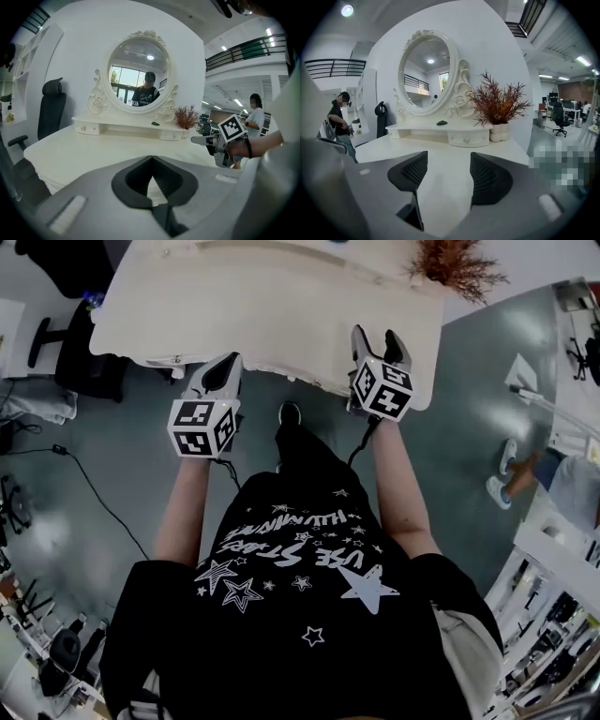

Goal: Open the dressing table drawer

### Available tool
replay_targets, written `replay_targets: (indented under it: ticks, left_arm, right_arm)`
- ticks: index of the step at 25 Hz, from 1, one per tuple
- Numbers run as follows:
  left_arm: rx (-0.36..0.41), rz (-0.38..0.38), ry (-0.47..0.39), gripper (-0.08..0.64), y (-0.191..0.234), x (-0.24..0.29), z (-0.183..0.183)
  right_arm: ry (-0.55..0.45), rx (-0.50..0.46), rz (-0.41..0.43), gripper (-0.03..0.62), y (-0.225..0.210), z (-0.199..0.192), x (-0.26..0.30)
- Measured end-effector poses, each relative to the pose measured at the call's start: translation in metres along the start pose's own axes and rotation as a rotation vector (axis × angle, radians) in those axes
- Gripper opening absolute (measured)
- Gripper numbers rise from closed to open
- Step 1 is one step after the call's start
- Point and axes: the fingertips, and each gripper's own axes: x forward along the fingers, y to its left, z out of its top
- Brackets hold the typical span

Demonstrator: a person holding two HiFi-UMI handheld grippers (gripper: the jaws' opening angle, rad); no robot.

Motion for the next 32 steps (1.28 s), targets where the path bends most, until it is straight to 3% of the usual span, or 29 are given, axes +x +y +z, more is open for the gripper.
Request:
replay_targets:
  ticks: [17,23,32]
  left_arm:
    - [0.034,-0.050,0.046,0.002,0.031,0.116,0.056]
    - [0.039,-0.073,0.064,0.002,0.019,0.142,0.069]
    - [0.047,-0.096,0.091,0.002,0.037,0.160,0.066]
  right_arm:
    - [0.086,0.019,-0.100,0.279,-0.039,0.020,0.122]
    - [0.115,0.028,-0.115,0.264,-0.059,0.026,0.139]
    - [0.151,0.032,-0.151,0.173,-0.057,0.016,0.160]
